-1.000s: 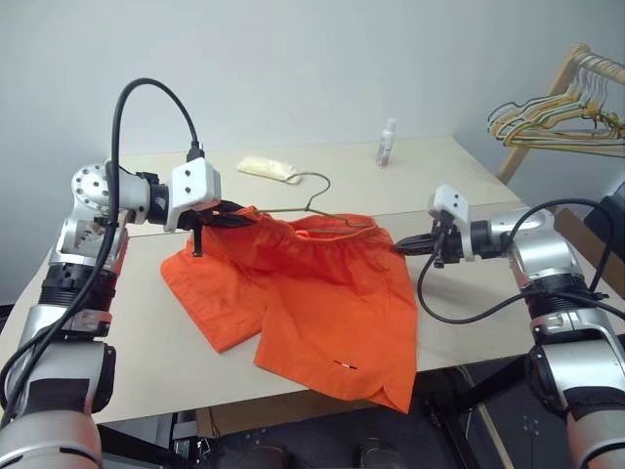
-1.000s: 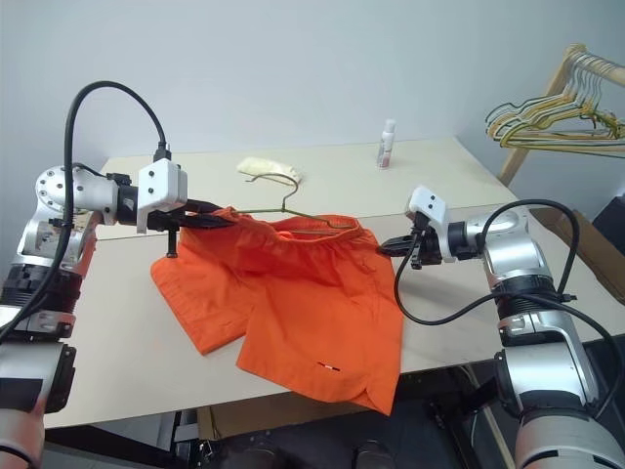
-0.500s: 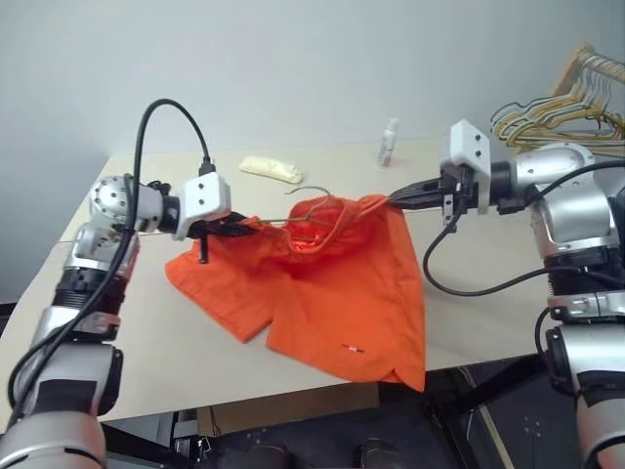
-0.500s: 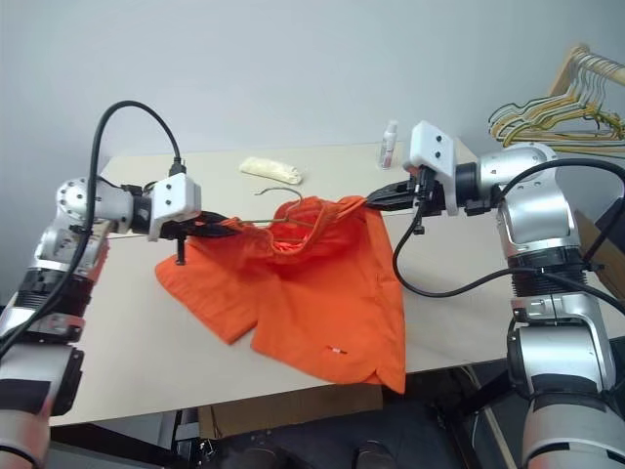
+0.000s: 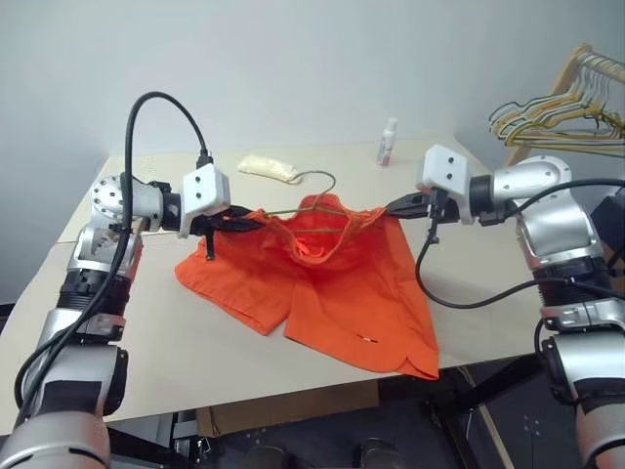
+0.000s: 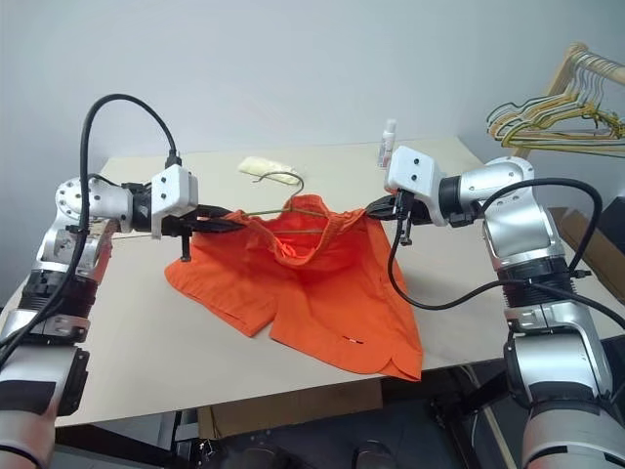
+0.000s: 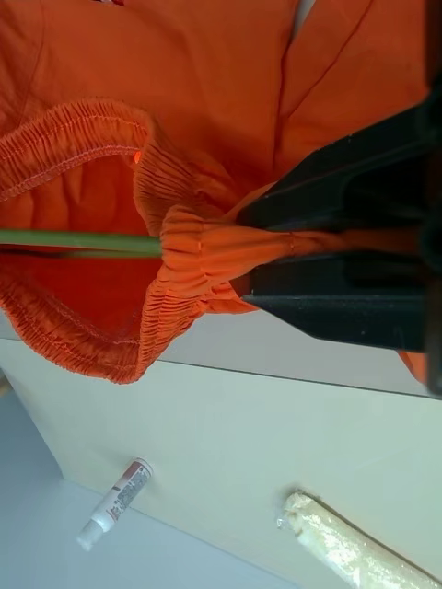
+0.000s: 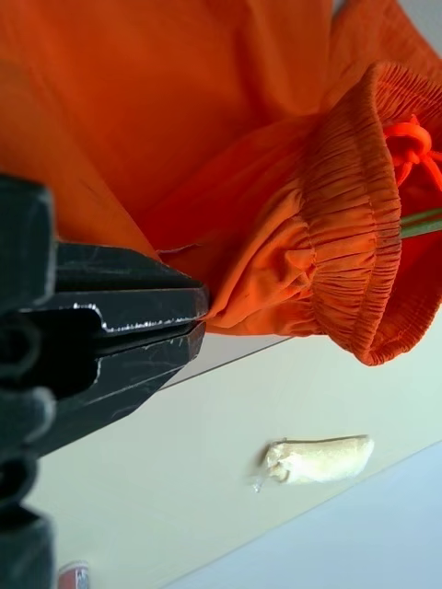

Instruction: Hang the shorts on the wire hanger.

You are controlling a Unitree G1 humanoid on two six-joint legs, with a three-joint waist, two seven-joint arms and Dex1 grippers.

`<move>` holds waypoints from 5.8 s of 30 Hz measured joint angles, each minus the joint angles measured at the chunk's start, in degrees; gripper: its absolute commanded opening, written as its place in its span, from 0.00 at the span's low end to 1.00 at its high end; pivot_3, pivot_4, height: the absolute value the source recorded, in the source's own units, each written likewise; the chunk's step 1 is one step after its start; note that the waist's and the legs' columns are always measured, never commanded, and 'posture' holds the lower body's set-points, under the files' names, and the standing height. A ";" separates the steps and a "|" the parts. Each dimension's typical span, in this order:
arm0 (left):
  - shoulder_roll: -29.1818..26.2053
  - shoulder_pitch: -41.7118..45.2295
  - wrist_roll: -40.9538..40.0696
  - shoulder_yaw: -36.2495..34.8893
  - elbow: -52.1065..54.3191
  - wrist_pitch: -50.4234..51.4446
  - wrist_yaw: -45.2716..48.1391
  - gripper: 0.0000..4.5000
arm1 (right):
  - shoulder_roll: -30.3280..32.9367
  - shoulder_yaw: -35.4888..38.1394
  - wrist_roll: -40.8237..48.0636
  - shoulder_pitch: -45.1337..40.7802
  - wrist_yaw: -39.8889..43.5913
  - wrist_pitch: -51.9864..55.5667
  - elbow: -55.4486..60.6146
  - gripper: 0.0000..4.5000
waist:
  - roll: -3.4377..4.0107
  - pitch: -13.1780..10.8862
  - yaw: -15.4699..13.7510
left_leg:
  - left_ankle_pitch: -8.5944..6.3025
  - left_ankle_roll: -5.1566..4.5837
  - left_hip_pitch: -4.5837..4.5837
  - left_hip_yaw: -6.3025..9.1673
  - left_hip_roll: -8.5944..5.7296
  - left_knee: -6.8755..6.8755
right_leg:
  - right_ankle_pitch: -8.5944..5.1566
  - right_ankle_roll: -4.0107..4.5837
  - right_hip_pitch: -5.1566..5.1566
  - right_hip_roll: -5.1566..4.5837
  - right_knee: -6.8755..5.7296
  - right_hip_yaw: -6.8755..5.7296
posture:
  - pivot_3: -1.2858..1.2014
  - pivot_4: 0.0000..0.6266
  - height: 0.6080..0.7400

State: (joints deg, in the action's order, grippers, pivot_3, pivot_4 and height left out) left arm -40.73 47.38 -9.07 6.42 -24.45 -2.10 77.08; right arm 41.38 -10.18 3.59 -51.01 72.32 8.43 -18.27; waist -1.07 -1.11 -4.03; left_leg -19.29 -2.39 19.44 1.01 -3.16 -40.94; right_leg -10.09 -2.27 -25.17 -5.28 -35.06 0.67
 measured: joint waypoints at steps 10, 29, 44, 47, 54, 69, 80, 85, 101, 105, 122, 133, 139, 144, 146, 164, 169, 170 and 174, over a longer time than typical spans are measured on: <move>0.00 0.02 -0.02 -0.10 -0.29 -0.13 -0.21 0.00 | 0.07 0.08 -0.01 2.51 2.32 -2.91 -1.86 0.96 | 0.00 0.00 0.15 | 0.00 0.00 -0.03 0.00 0.01 0.00 | 0.00 0.00 0.02 0.01 -0.01 0.01 | 0.59 0.00 1.00; 0.10 0.02 -2.21 -0.81 -0.38 -0.77 3.38 0.00 | -2.32 1.76 6.31 -2.45 10.06 -0.25 -10.66 0.92 | 0.00 0.00 0.24 | 0.01 0.02 -0.04 0.00 0.01 0.00 | 0.00 0.00 0.01 0.00 -0.01 0.02 | 0.59 0.00 1.00; 0.47 0.03 -4.14 -1.86 -1.17 -0.36 4.83 0.00 | -5.15 -0.27 4.86 -4.70 12.24 -2.36 -15.91 0.00 | 0.00 0.00 0.32 | 0.02 0.04 -0.04 0.00 0.00 0.01 | 0.00 0.00 -0.01 0.00 -0.03 0.01 | 0.59 0.00 1.00; 0.58 0.03 -4.29 -1.90 -1.36 -0.44 4.97 0.00 | -5.24 -0.26 4.56 -4.70 12.22 -2.84 -16.05 0.00 | 0.00 0.00 0.34 | 0.03 0.05 -0.04 0.00 0.00 0.01 | 0.00 0.00 -0.01 0.00 -0.03 0.01 | 0.59 0.00 1.00; 0.93 0.37 -4.15 -1.89 -3.83 -1.84 3.75 0.41 | -5.25 -0.11 4.49 -4.66 11.39 -2.58 -16.34 0.00 | 0.00 0.00 0.35 | 0.03 0.06 -0.04 0.00 0.01 0.01 | 0.00 0.01 -0.02 0.00 -0.03 0.01 | 0.59 0.00 1.00; 1.38 4.47 -4.72 -10.60 -9.39 -3.03 -7.59 0.99 | 6.26 11.08 7.96 7.48 -0.23 14.82 -0.91 0.00 | 0.00 0.00 0.20 | 0.01 0.03 0.20 0.09 0.09 -0.03 | 0.00 0.00 -0.12 -0.15 0.02 -0.04 | 0.55 0.00 1.00; 9.93 -8.96 -15.19 -11.92 14.47 6.18 -13.37 0.99 | 12.63 28.76 9.64 20.13 -23.95 52.58 18.38 0.00 | 0.02 0.03 1.07 | -0.08 -0.12 0.59 0.02 0.07 -0.12 | 0.03 -0.02 -0.43 -0.36 0.09 0.08 | 0.50 0.00 1.00; 12.55 -11.51 -18.26 -13.03 21.67 10.09 -18.86 0.99 | 13.28 37.37 8.22 22.59 -33.54 64.46 20.67 0.00 | 0.08 0.07 2.17 | -0.10 -0.16 0.49 -0.09 0.03 -0.13 | 0.04 -0.04 -0.37 -0.44 0.17 0.17 | 0.49 0.00 1.00; 19.38 -14.86 -29.73 -13.46 31.40 18.38 -23.14 0.99 | 2.12 48.37 -3.74 6.82 -71.46 65.01 7.02 0.00 | 0.46 0.30 5.35 | -0.23 -0.39 -0.25 -0.65 0.08 0.00 | 0.09 -0.13 0.19 -0.29 0.26 0.79 | 0.50 0.00 1.00; 19.37 -16.48 -30.69 -12.38 32.60 19.21 -21.83 0.99 | 1.97 48.95 -4.64 5.37 -76.78 58.46 1.05 0.00 | 0.47 0.30 5.15 | -0.26 -0.46 -0.26 -0.80 0.05 -0.01 | 0.11 -0.16 0.19 -0.28 0.31 0.94 | 0.50 0.00 1.00; 22.19 -17.21 -31.37 -10.82 33.66 19.39 -22.47 0.99 | 8.54 48.80 -2.21 -6.40 -86.90 39.87 -26.08 0.00 | 0.71 0.33 6.69 | -0.79 -1.43 -0.99 -1.45 0.08 0.15 | 0.40 -0.58 1.04 -0.10 1.21 1.65 | 0.51 0.00 1.00; 22.70 -18.60 -31.20 -9.96 34.97 18.56 -22.71 0.99 | 9.20 48.83 1.86 -8.40 -90.45 40.77 -32.40 0.00 | 0.72 0.33 6.53 | -0.85 -1.53 -0.96 -1.53 0.09 0.17 | 0.42 -0.63 1.06 -0.10 1.43 1.72 | 0.51 0.00 1.00; 22.82 -18.66 -31.24 -9.79 35.01 18.36 -23.02 1.00 | 9.21 45.37 0.99 -8.32 -92.58 41.71 -32.34 0.30 | 0.73 0.33 6.49 | -0.85 -1.51 -0.92 -1.54 0.09 0.19 | 0.43 -0.64 1.04 -0.12 1.52 1.73 | 0.51 0.00 1.00; 22.82 -18.69 -31.28 -9.78 35.33 18.36 -23.07 1.00 | 8.75 43.63 0.22 -7.86 -94.01 41.76 -30.45 0.69 | 0.73 0.33 6.41 | -0.84 -1.49 -0.90 -1.54 0.09 0.20 | 0.44 -0.65 1.03 -0.13 1.55 1.73 | 0.52 0.00 1.00; 22.82 -18.69 -31.29 -9.77 35.73 18.36 -23.11 1.00 | 8.63 42.10 -0.51 -6.97 -94.84 41.75 -29.19 0.84 | 0.73 0.33 6.40 | -0.82 -1.46 -0.90 -1.53 0.09 0.20 | 0.44 -0.65 1.03 -0.13 1.57 1.72 | 0.52 0.00 1.00; 15.29 -19.11 -27.10 -10.39 36.14 22.06 -27.67 1.00 | 7.30 16.10 -18.76 -1.98 -96.08 14.95 -16.68 1.00 | 0.89 0.32 6.59 | -0.69 -1.22 -0.98 -1.56 0.12 0.22 | 0.50 -0.77 1.00 -0.04 1.52 1.74 | 0.54 0.00 1.00; 9.49 -23.98 -26.83 -14.38 36.24 22.61 -27.58 1.00 | 5.44 10.71 -20.11 -0.91 -86.79 6.35 -14.31 1.00 | 0.90 0.29 6.25 | -0.67 -1.19 -0.97 -1.49 0.13 0.26 | 0.50 -0.77 0.91 -0.04 1.43 1.70 | 0.57 0.00 1.00; 7.91 -25.67 -26.62 -15.13 36.40 22.64 -27.54 1.00 | 4.64 10.30 -18.82 0.91 -81.86 4.69 -10.96 1.00 | 0.89 0.29 6.01 | -0.66 -1.17 -0.98 -1.42 0.14 0.28 | 0.50 -0.77 0.92 -0.02 1.43 1.64 | 0.58 0.00 1.00; 4.65 -30.39 -25.86 -16.67 37.50 23.68 -27.56 1.00 | 3.71 9.80 -8.95 9.49 -62.15 3.71 2.92 1.00 | 0.87 0.26 4.32 | -0.64 -1.13 -0.88 -1.25 0.16 0.32 | 0.49 -0.78 0.85 -0.04 1.29 1.46 | 0.59 0.00 1.00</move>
State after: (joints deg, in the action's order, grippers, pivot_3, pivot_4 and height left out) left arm -36.08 16.98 -34.93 -10.24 13.05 21.58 49.51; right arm 45.08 -0.37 -5.36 -41.52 10.17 12.15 -15.36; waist -0.20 -0.85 0.28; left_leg -19.93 -3.51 18.55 -0.24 -3.00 -40.62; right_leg -9.60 -3.05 -24.33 -5.32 -33.77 2.12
